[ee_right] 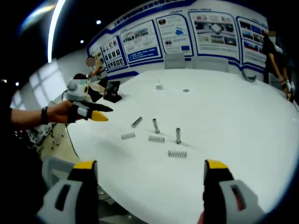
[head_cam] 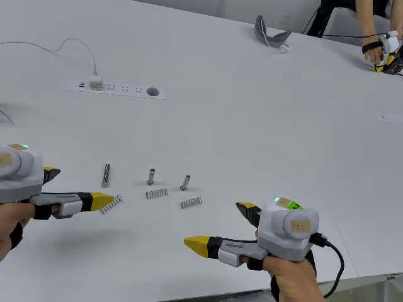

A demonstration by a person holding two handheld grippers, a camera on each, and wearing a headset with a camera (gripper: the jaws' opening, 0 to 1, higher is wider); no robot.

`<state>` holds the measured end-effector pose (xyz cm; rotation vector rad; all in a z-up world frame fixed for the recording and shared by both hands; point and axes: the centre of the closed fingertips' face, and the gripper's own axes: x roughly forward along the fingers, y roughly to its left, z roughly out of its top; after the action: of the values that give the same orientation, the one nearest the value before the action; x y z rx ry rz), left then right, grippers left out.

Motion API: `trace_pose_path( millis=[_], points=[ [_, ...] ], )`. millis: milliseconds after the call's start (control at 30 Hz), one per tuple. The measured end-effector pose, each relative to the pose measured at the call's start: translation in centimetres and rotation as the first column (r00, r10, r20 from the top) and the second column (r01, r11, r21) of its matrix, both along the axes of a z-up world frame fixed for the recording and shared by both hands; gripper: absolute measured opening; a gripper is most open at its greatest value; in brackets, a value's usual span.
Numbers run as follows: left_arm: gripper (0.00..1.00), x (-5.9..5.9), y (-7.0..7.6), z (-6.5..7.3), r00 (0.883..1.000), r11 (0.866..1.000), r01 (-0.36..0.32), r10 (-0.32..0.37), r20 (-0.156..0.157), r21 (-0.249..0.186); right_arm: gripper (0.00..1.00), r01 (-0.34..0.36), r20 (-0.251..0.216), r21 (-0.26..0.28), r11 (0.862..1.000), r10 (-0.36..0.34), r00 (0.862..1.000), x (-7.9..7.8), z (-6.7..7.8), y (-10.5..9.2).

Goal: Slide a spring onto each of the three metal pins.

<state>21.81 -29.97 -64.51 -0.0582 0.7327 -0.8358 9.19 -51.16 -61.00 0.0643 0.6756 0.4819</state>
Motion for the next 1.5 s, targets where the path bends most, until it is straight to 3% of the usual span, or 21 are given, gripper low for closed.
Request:
trace_pose_path(
  millis=[333,900,1033,1500],
  points=[
    [0.92,0.9,-0.4,-1.5,1.000,0.999,0.016,-0.016,0.001,0.029,0.97,0.003,-0.020,-0.006,1.000,-0.004,1.000,-0.6,-0.3,-0.2],
    [0.86,2.2,-2.0,-3.5,1.000,1.000,0.021,-0.021,-0.022,0.019,0.96,-0.008,-0.041,-0.011,1.000,0.008,0.999,-0.6,-0.4,0.0],
    [0.80,2.9,-2.1,-4.1,1.000,1.000,0.002,-0.001,-0.023,0.027,0.95,-0.005,-0.050,-0.014,1.000,0.004,0.999,-0.6,-0.6,-0.1],
    [0.58,4.7,-2.1,-5.9,0.993,0.994,-0.111,0.110,-0.045,-0.006,0.94,0.013,-0.057,-0.009,1.000,-0.013,0.998,-0.9,-0.9,-0.5]
  ],
)
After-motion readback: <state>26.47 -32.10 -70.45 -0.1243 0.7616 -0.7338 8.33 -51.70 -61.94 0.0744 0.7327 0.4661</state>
